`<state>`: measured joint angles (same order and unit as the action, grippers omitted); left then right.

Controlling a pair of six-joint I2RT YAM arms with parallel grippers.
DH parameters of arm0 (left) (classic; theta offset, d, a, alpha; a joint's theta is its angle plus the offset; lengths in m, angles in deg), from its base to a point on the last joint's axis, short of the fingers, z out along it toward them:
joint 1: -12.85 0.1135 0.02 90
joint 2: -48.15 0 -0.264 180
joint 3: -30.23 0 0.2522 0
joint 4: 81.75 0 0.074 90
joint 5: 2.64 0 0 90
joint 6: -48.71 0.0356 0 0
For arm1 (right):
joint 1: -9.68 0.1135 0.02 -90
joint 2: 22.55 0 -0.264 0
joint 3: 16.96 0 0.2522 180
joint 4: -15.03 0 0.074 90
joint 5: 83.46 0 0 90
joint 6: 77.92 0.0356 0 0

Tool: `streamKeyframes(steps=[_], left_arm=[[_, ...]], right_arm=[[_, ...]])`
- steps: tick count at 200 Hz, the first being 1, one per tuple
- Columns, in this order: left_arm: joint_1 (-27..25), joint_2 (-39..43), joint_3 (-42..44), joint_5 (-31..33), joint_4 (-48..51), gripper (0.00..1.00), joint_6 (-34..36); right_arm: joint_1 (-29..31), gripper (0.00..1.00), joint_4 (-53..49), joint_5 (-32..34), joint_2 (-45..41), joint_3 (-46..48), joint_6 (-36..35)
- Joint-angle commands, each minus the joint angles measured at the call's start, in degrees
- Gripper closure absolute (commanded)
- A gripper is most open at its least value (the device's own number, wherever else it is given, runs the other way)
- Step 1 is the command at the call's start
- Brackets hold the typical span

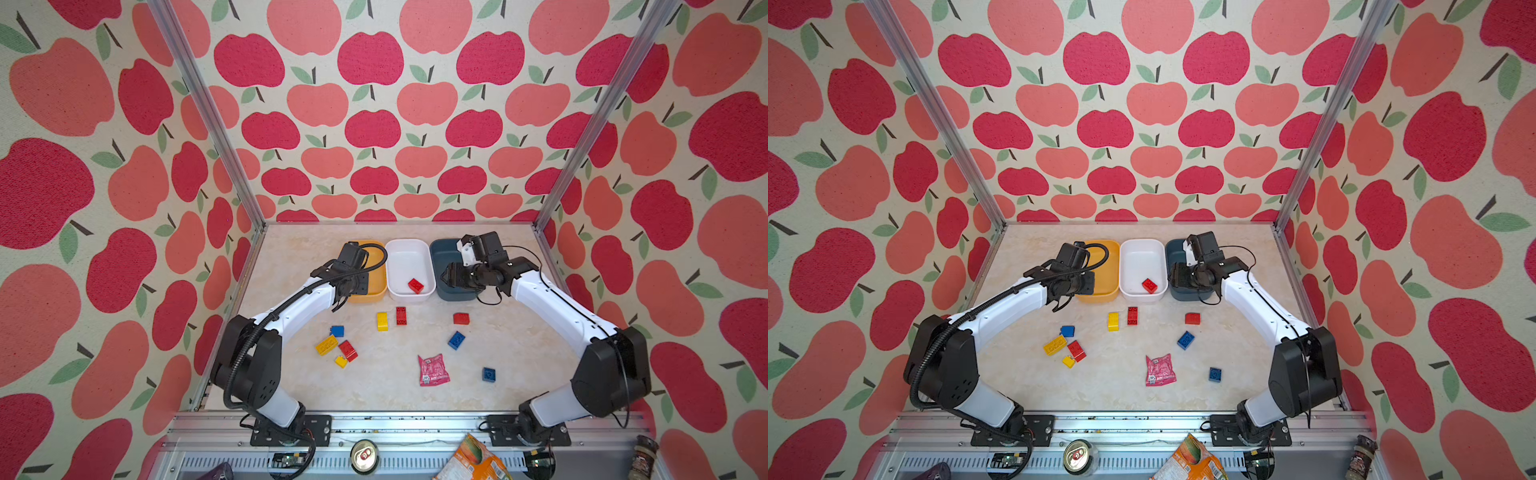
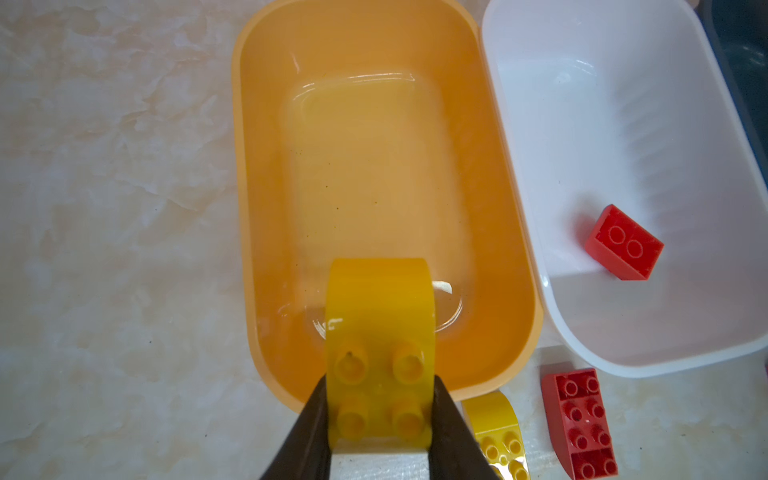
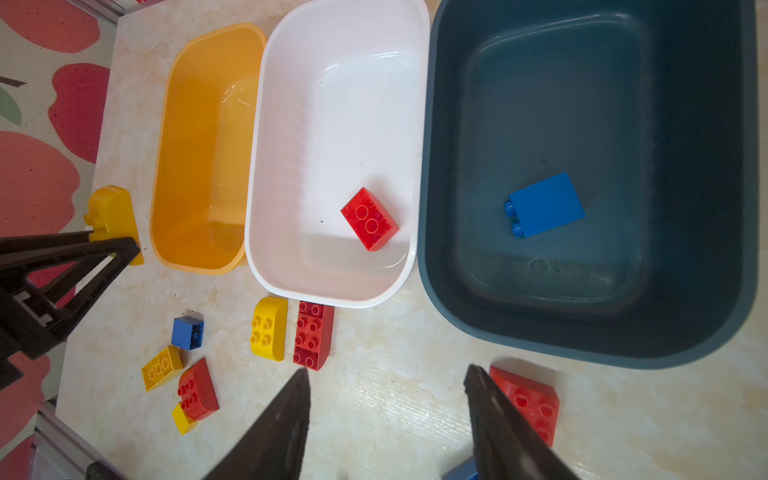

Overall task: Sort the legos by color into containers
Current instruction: 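Carry the yellow brick into the yellow bin and release it with the left gripper, then raise the left gripper from the yellow bin while the right gripper reaches a blue brick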

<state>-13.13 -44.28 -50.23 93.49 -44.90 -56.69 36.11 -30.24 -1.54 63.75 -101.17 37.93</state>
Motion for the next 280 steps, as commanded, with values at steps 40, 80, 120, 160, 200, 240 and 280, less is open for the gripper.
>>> streamKeyframes(steps=[40, 80, 120, 160, 200, 240, 280], left_arm=[[2.9, -7.9, -4.6, -3.2, -2.8, 0.76, 2.5], [3.0, -8.7, -4.6, -3.6, -3.4, 0.50, 2.0], [3.0, -7.4, -3.7, -3.6, -3.8, 0.38, 1.6], [3.1, -5.9, -3.0, -4.0, -4.5, 0.36, 1.3], [3.4, -3.5, -1.6, -5.3, -5.9, 0.33, 0.2], [4.2, 1.2, 2.6, -7.5, -9.5, 0.30, -2.1], [6.3, 6.7, 8.5, -10.6, -13.2, 0.24, -5.5]], right_arm=[[-0.4, 0.38, -0.3, -0.7, -2.4, 1.6, 1.2], [-0.3, 0.38, -0.3, -0.6, -2.3, 1.9, 1.2], [-0.3, 0.38, -0.4, -0.5, -2.2, 1.8, 1.3], [-0.3, 0.38, -0.6, -0.6, -2.2, 1.9, 1.6], [-0.3, 0.38, -1.3, -0.3, -2.5, 2.4, 2.0], [0.4, 0.38, -2.8, 1.6, -4.0, 5.7, 5.3], [3.7, 0.36, -6.1, 5.9, -5.8, 10.5, 10.7]])
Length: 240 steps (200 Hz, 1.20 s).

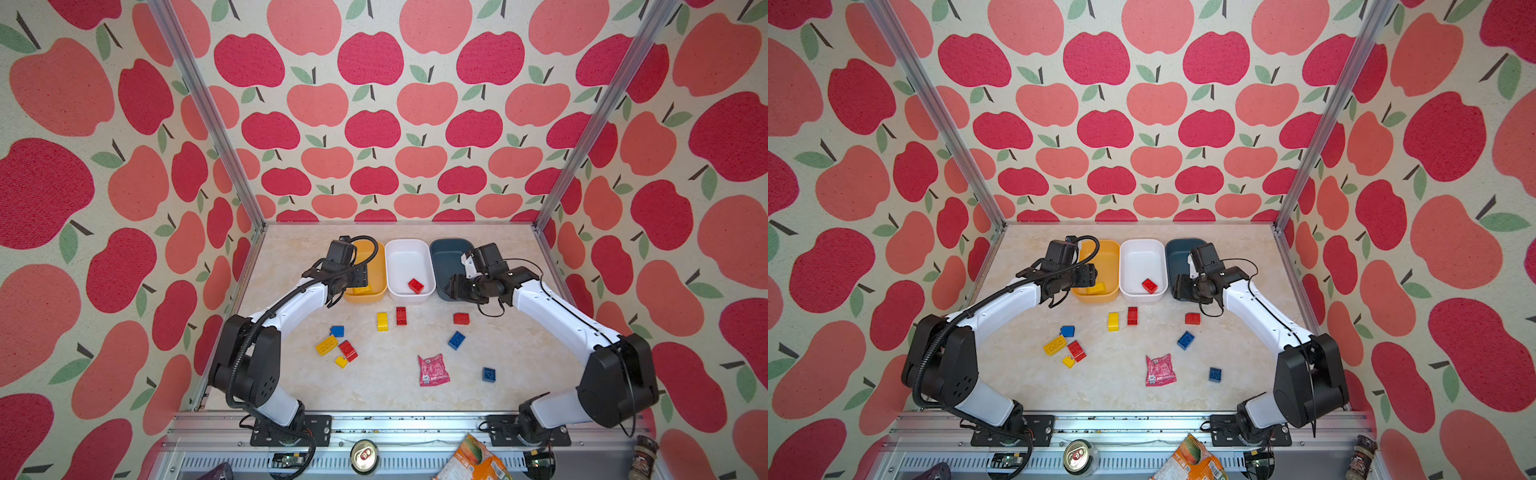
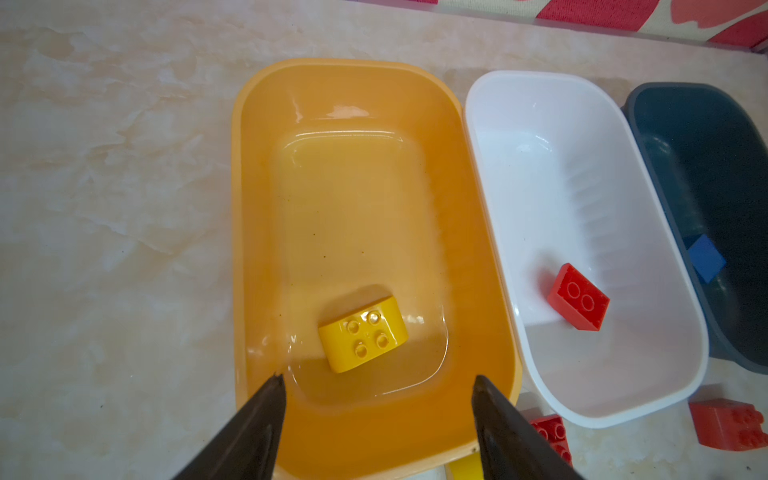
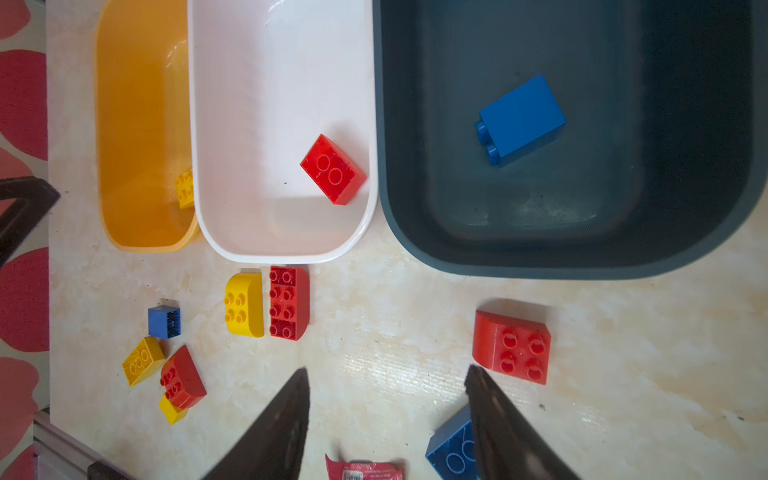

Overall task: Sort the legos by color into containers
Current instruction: 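Raise the left gripper from the yellow bin while the right gripper reaches a blue brick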

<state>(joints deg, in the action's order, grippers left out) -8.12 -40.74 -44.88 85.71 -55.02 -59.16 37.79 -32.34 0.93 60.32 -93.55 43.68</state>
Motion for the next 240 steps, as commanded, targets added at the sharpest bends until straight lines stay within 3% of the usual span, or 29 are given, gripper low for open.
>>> streamKeyframes(steps=[1, 72, 109, 181, 240], left_arm=[[1.3, 3.3, 3.3, -2.9, -3.1, 0.23, -3.1], [4.5, 9.6, 9.3, -5.4, -5.1, 0.17, -5.0], [5.2, 10.3, 10.6, -6.2, -5.9, 0.17, -5.7], [5.8, 10.9, 10.8, -6.4, -5.7, 0.15, -5.6], [6.1, 11.8, 11.0, -6.0, -5.0, 0.15, -5.8]], right_arm=[[2.1, 0.36, -4.0, 3.6, -2.5, 3.0, 5.0], [8.9, 0.22, -10.4, 5.1, -4.0, 10.1, 15.9], [10.3, 0.22, -9.7, 3.8, -2.6, 13.2, 19.9], [10.2, 0.34, -7.9, 6.0, 3.4, 11.6, 21.4], [9.3, 0.36, -5.0, 7.6, 5.9, 10.9, 22.5]])
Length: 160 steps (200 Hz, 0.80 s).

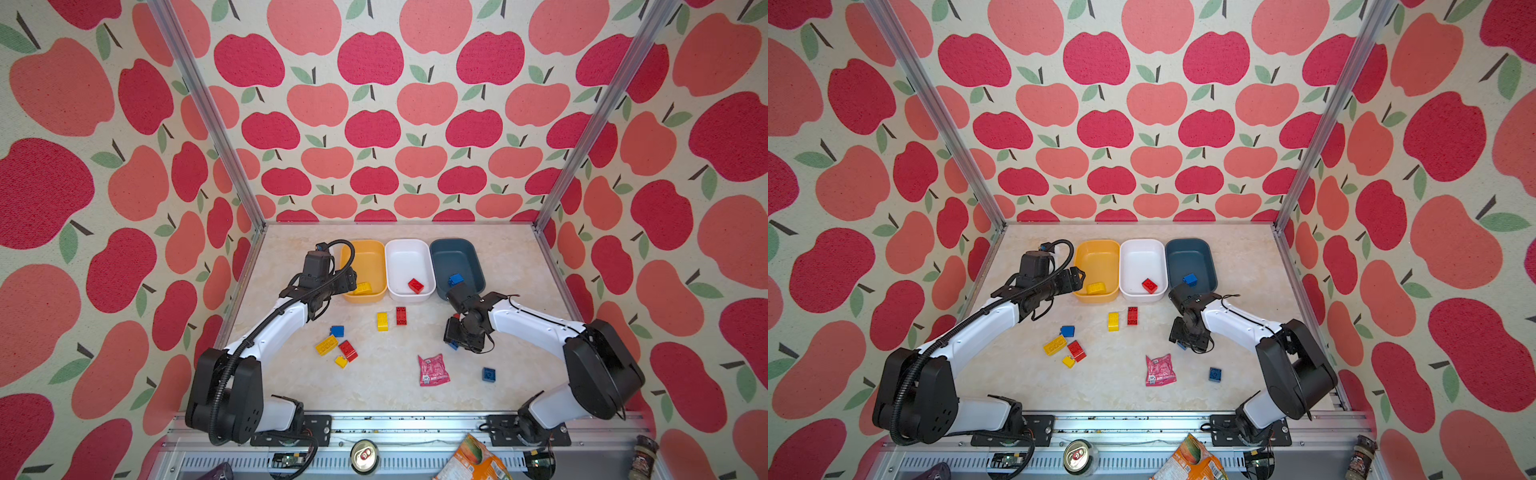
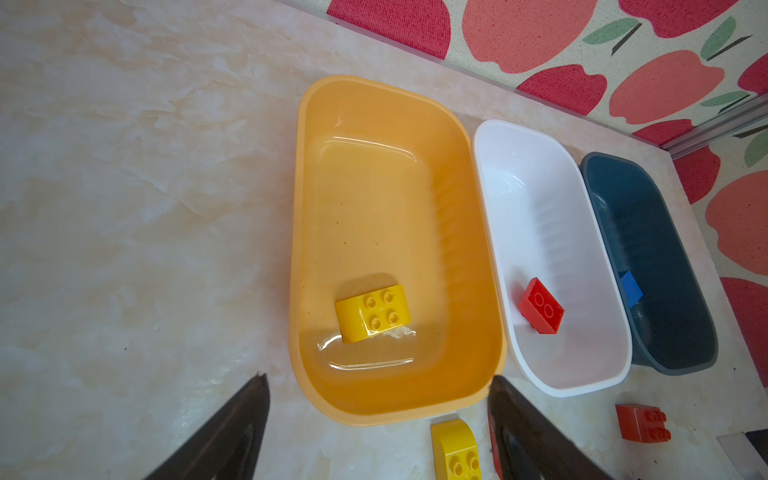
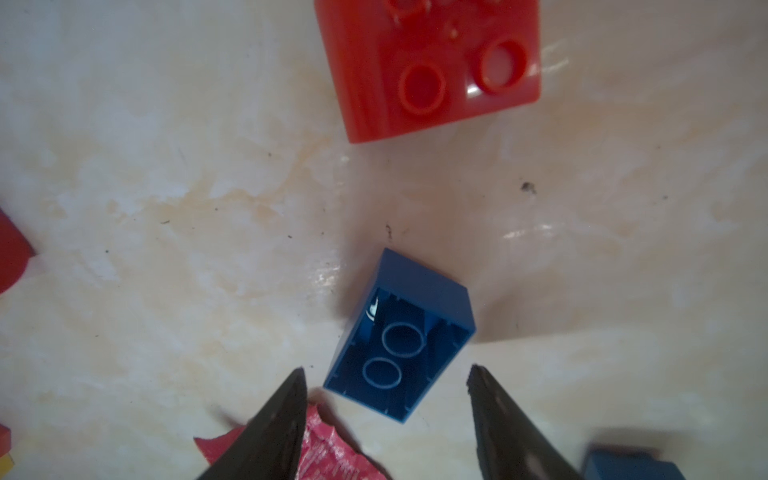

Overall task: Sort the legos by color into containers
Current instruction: 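Raise the left gripper from the yellow bin while the right gripper reaches a blue brick, then grasp the blue brick with the right gripper and carry it into the teal bin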

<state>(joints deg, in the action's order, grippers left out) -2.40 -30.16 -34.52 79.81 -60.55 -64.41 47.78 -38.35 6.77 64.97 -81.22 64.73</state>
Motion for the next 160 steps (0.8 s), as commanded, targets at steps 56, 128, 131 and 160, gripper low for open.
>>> streamKeyframes(steps=[56, 128, 131, 160], left_arm=[[0.5, 1.1, -0.1, 0.0, 1.2, 0.14, -0.4], [0.5, 0.9, -0.5, -0.2, 1.2, 0.14, -0.6], [0.4, 0.9, -0.5, -0.2, 1.2, 0.14, -0.6], [0.4, 1.0, -0.3, -0.2, 1.3, 0.14, -0.6]], right_arm=[[-1.5, 0.47, 2.3, 1.4, 3.0, -0.7, 1.5], [-1.7, 0.66, 2.0, 1.5, 2.2, -0.7, 0.8], [-1.7, 0.66, 1.9, 1.5, 2.2, -0.7, 0.7], [-1.6, 0.68, 0.7, 1.5, 0.8, -1.7, -0.4]])
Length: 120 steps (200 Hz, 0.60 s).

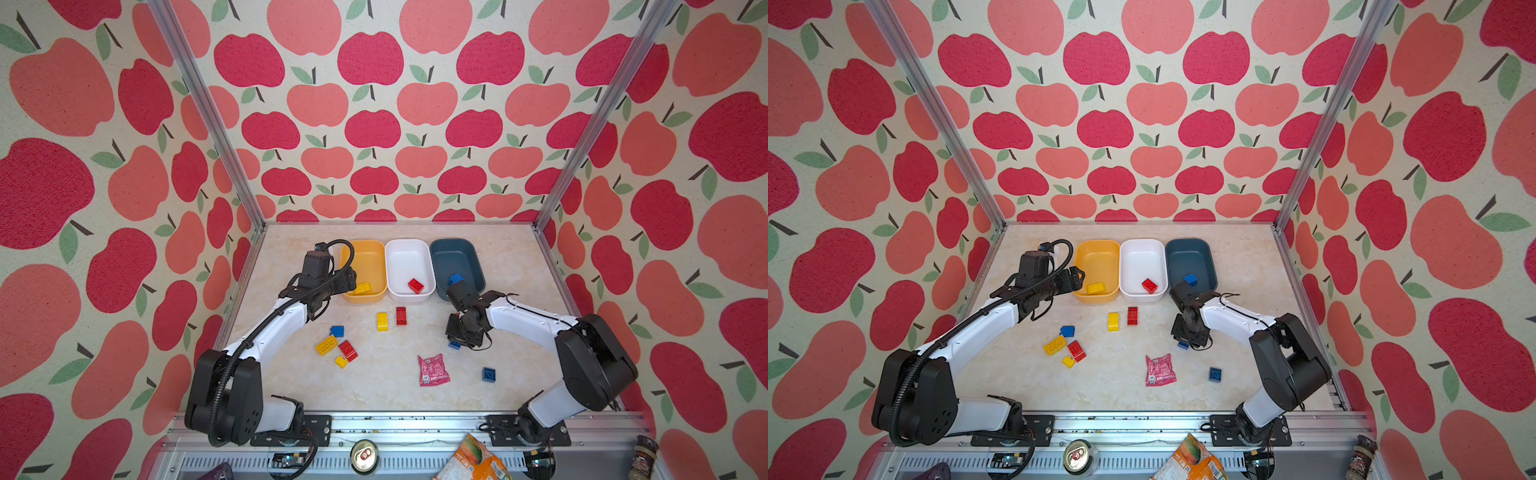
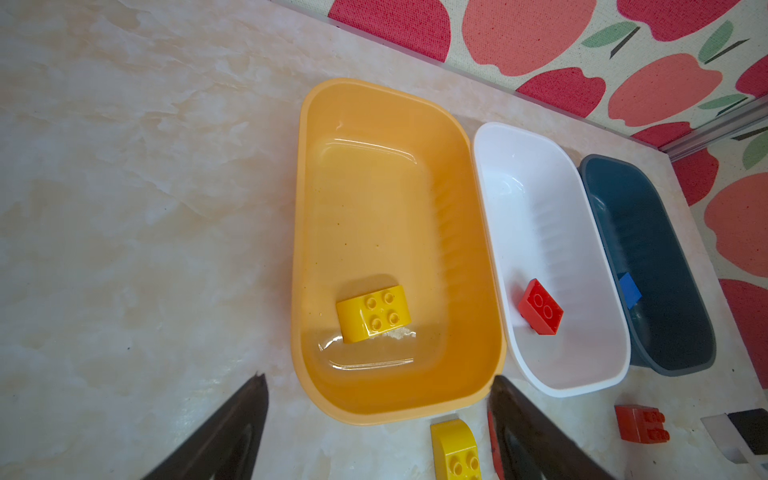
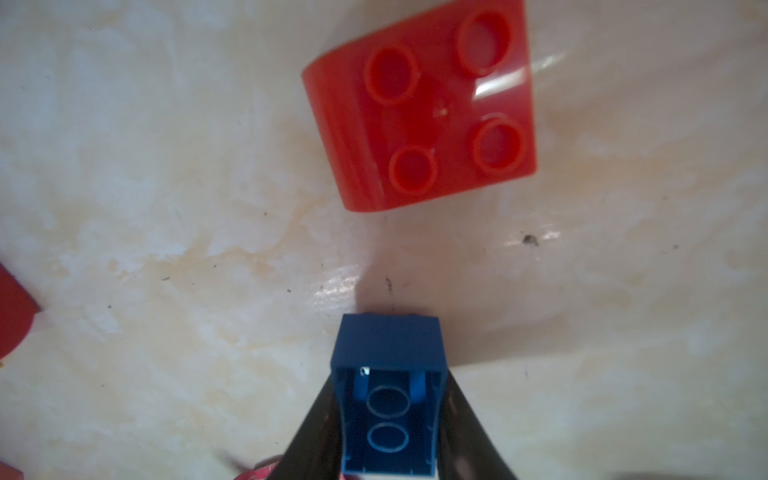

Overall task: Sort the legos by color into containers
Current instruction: 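Grasp the blue brick with the right gripper and carry it into the teal bin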

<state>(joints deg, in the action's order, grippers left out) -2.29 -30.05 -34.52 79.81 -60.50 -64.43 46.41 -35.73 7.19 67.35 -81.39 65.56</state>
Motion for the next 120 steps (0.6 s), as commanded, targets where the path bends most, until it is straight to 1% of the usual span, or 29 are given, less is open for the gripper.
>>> streamKeyframes(steps=[1, 24, 59, 85, 106, 120], left_arm=[[0.3, 0.9, -0.3, -0.2, 1.2, 0.14, -0.6], [0.3, 1.2, 0.1, -0.1, 1.2, 0.14, -0.7], [0.3, 1.4, 0.9, -0.2, 0.8, 0.14, -1.2], [0.3, 1.4, 1.2, -0.4, 0.4, 0.14, -1.7], [0.4, 1.5, 1.4, -0.3, 0.3, 0.14, -2.0], [0.2, 1.6, 1.7, -0.3, 0.2, 0.14, -2.1]], right_arm=[[-0.2, 0.68, -1.9, 1.1, -1.7, -1.6, -1.2], [-0.1, 0.69, -4.3, 1.7, -3.8, -3.8, -3.1], [0.0, 0.69, -9.1, 5.2, -7.6, -9.2, -6.7], [-0.9, 0.69, -11.4, 7.9, -7.8, -14.5, -10.7], [-2.9, 0.68, -10.1, 9.3, -6.8, -17.5, -13.8], [-4.9, 0.68, -7.9, 8.9, -5.9, -19.1, -15.8]])
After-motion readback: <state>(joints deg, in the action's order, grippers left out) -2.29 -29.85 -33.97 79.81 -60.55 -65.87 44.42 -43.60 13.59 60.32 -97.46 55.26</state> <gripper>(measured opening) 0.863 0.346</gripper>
